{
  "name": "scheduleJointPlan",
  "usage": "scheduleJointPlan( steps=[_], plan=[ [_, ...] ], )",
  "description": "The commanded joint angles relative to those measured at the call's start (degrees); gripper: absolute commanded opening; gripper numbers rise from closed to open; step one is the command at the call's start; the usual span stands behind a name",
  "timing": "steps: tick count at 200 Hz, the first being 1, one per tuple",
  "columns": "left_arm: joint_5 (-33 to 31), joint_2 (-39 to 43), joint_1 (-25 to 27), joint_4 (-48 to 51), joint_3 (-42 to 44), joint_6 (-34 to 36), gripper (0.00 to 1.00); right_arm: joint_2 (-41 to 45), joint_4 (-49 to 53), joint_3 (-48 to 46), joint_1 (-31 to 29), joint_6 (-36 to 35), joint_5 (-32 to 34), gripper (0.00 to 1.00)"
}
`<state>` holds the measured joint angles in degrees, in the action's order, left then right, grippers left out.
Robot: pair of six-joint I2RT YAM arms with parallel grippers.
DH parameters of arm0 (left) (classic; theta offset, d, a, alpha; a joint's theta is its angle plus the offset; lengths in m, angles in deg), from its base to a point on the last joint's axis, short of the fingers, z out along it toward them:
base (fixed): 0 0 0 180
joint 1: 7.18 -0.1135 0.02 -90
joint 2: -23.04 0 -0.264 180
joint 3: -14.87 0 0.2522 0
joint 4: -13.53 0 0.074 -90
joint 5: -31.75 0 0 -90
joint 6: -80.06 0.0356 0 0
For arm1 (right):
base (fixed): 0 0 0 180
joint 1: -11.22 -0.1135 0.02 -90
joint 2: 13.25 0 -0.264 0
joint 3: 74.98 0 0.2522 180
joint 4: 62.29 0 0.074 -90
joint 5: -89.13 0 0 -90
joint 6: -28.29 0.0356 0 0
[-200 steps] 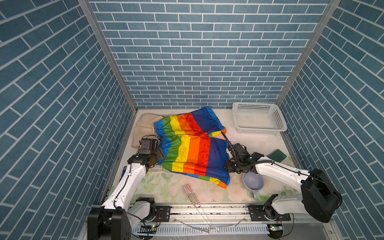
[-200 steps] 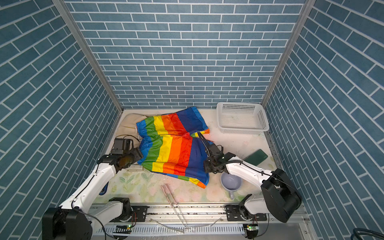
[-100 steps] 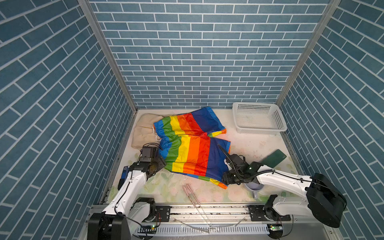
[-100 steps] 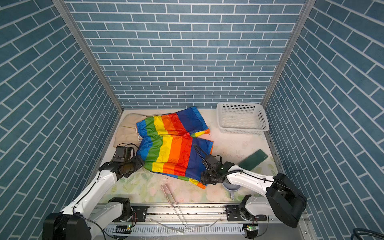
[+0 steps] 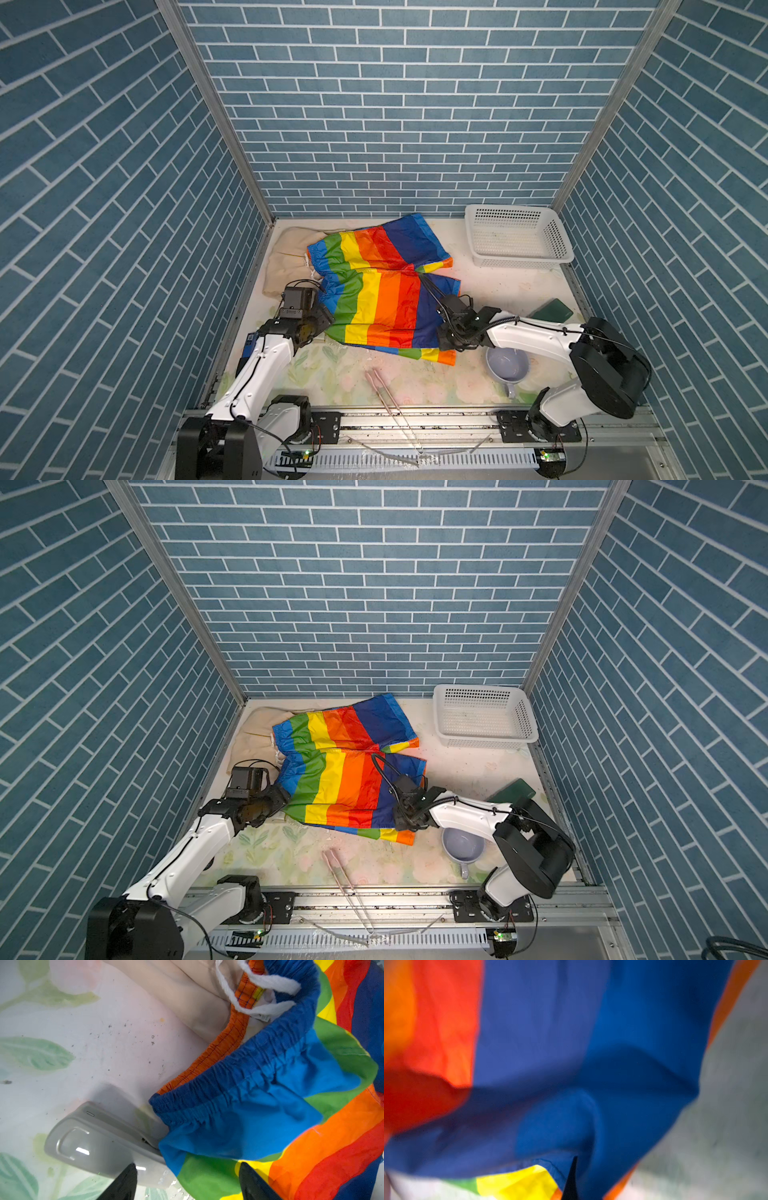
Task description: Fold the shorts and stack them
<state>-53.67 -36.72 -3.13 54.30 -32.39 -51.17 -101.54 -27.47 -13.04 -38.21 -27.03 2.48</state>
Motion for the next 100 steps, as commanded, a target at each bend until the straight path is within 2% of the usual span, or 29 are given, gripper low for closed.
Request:
scheduleJointPlan(
  steps=[1,31,45,54,69,100],
  plan=[
    [0.3,-1.4,0.2,-1.2,-2.3,0.8,0.76,-1.6,0.4,7.0,2.7,-7.4,5.8,0.0],
    [0.7,-4.9,0.2,-2.5,-4.7,1.4,0.77,-6.3,-0.7,14.6,7.7,-14.8,4.9,0.0],
    [2.1,-6.1,0.2,-3.9,-4.7,1.2,0.77,-8.6,1.6,17.8,9.1,-16.4,3.2,0.23],
    [2.3,-6.7,0.2,-4.3,-4.6,1.3,0.78,-8.9,2.5,18.3,9.1,-16.9,2.6,0.32],
    [2.5,-7.2,0.3,-4.8,-3.9,1.4,0.77,-7.0,2.6,16.2,9.1,-16.1,0.2,0.4],
    [1.4,-8.0,0.3,-5.3,-2.7,2.2,0.77,1.1,5.9,9.2,9.1,-12.8,-5.2,0.49]
  ],
)
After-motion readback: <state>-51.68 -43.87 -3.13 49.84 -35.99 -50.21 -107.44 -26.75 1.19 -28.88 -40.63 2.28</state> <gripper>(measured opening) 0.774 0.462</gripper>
